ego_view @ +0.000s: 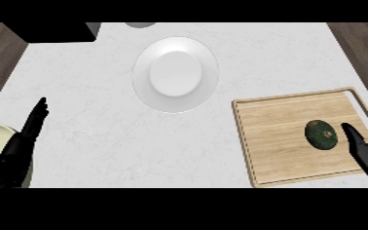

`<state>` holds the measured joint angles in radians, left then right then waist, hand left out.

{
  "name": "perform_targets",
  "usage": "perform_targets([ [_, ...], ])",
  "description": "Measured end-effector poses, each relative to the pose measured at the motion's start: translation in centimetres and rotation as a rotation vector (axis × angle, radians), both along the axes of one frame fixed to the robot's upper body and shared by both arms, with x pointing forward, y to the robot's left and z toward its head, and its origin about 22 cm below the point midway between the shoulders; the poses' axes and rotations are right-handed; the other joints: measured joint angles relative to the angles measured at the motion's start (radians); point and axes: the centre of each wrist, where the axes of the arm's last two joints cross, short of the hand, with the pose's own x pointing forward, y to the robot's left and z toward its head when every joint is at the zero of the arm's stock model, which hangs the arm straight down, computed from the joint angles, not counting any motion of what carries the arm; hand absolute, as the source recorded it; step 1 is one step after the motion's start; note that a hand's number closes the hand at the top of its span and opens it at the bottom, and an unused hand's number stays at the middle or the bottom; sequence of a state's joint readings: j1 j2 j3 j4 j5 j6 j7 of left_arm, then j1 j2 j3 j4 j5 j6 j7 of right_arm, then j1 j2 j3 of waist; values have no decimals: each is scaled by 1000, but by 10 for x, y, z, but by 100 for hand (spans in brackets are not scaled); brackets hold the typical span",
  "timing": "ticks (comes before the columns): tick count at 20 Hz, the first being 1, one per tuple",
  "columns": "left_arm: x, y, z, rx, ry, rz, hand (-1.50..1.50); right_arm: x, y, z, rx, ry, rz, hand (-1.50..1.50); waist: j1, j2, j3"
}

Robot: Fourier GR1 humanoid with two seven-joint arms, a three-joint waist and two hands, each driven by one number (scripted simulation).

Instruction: Pick the squash from the tray and place it in the plate

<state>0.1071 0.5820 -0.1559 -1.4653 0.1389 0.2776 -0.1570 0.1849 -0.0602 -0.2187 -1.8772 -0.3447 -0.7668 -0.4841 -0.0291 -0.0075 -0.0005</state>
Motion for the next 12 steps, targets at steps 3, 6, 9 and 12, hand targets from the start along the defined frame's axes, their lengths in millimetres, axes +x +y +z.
perform_targets([
  [3,1,-1,-1,5,-3,-6,0,-28,7,0,-18,94,37,-150,9,3,-1],
  [6,2,-5,1,7,-10,-15,0,-50,3,-1,-46,254,80,-150,16,6,-2],
  [9,8,-13,1,8,-17,-28,0,-65,-7,2,-66,419,119,-150,22,10,-3],
  [12,10,-11,-1,9,-17,-30,0,-74,-17,13,-66,557,141,-150,27,12,-3],
])
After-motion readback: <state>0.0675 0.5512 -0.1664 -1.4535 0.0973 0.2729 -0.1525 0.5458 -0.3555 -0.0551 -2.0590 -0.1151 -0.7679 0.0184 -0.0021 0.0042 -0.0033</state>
